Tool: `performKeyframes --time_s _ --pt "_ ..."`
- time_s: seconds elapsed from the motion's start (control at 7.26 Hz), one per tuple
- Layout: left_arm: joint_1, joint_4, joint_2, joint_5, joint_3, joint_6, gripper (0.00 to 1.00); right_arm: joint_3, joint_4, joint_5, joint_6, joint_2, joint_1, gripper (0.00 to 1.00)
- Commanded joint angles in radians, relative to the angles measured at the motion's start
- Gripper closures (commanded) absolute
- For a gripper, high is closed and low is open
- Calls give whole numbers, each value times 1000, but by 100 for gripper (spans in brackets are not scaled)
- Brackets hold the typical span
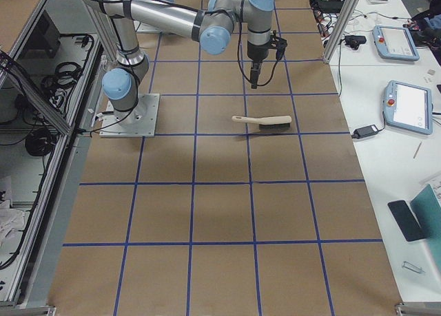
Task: Sweep and dump trash into bin
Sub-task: 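Tilt the dustpan over the bin with the left gripper while the right releases the brush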
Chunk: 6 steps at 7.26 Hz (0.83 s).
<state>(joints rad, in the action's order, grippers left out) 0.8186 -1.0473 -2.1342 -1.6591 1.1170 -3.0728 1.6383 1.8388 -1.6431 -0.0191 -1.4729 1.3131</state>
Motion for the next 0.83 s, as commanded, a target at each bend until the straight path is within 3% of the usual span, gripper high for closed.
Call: performKeyframes --time_s 0.0,0.69 --pt "28 38 11 -28 6 -35 86 -2 -1 78 1 -3 24 0" --pt "60 208 49 -36 107 -84 86 -68 -47 78 33 -24 101 0"
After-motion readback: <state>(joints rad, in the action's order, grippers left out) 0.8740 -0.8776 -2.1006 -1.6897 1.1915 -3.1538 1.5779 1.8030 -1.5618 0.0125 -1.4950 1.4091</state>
